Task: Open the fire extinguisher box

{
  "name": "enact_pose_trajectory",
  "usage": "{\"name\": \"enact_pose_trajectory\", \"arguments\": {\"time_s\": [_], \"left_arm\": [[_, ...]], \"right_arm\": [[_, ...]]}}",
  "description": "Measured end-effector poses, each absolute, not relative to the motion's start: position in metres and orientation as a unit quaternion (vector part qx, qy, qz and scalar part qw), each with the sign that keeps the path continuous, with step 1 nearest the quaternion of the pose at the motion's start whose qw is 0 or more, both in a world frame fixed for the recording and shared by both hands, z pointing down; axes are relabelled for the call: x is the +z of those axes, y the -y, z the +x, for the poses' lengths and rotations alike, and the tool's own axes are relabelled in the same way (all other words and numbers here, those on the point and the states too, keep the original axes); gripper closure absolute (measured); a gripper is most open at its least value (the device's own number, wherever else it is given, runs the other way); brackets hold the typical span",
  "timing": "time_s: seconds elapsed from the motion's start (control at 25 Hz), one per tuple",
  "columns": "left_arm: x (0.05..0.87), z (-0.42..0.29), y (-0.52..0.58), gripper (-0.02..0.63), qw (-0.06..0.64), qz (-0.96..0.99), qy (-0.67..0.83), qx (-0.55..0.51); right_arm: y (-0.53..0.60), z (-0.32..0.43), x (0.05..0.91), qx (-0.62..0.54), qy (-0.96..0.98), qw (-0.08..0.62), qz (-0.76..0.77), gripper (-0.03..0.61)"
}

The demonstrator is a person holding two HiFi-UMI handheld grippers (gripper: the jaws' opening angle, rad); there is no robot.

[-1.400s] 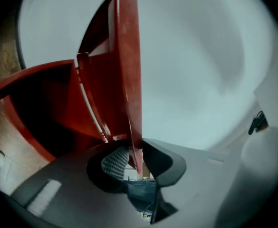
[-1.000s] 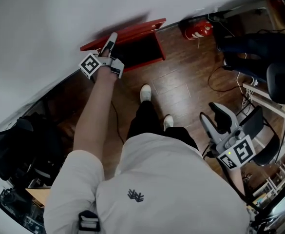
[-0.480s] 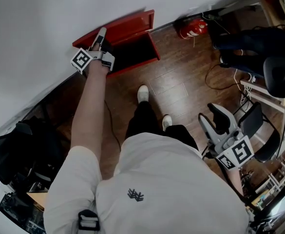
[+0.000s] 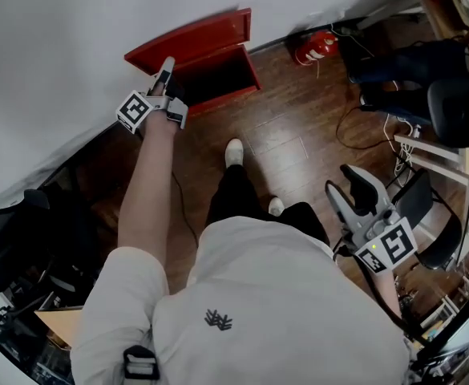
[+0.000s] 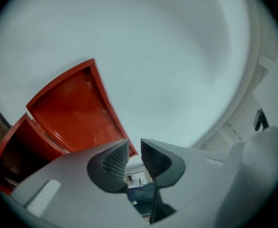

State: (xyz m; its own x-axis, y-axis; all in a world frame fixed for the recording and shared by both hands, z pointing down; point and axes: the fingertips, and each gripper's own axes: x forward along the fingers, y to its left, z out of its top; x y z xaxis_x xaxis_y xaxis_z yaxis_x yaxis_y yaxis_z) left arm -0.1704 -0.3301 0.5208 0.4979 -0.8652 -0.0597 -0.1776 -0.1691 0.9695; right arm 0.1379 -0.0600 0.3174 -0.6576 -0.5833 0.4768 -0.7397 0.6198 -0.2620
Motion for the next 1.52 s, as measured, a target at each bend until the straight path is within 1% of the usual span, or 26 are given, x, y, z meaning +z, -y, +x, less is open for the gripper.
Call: {"name": "enact_pose_trajectory", "arguments": {"time_s": [0.12, 0.2, 0.24, 0.36, 0.4, 0.64, 0.84, 1.0, 1.2, 1.52], "left_arm": [[0.484, -0.158, 0.277, 0.549, 0.504, 0.716, 0.365, -0.316], [0.463, -0.152, 0.234, 0.554, 0.476, 0.739, 0.381, -0.287], [0.451, -0.150, 0.212, 0.557, 0.450, 0.757, 0.391, -0.267], [0.394, -0.130, 0.149, 0.563, 0.342, 0.831, 0.381, -0.218], [0.379, -0.120, 0.127, 0.568, 0.319, 0.845, 0.376, -0.209], [0.303, -0.051, -0.039, 0.589, 0.236, 0.866, 0.400, -0.185], [0.261, 0.013, -0.140, 0.598, 0.192, 0.890, 0.395, -0.118], [0.237, 0.032, -0.197, 0.598, 0.151, 0.907, 0.384, -0.081], [0.226, 0.035, -0.249, 0.603, 0.136, 0.919, 0.363, -0.076], [0.235, 0.012, -0.338, 0.603, 0.122, 0.933, 0.335, -0.054]], "right_arm": [[0.043, 0.138, 0.309, 0.200, 0.898, 0.160, 0.357, 0.430], [0.026, 0.144, 0.302, 0.180, 0.910, 0.151, 0.341, 0.430], [0.016, 0.147, 0.300, 0.169, 0.916, 0.146, 0.333, 0.430], [-0.013, 0.157, 0.300, 0.145, 0.932, 0.128, 0.307, 0.430], [-0.025, 0.162, 0.299, 0.143, 0.936, 0.120, 0.299, 0.430], [-0.101, 0.207, 0.280, 0.117, 0.958, 0.083, 0.247, 0.431], [-0.146, 0.230, 0.259, 0.096, 0.969, 0.080, 0.214, 0.434], [-0.170, 0.229, 0.244, 0.079, 0.971, 0.067, 0.216, 0.434], [-0.206, 0.214, 0.236, 0.071, 0.970, 0.064, 0.222, 0.434], [-0.295, 0.174, 0.232, 0.056, 0.968, 0.056, 0.237, 0.434]]}}
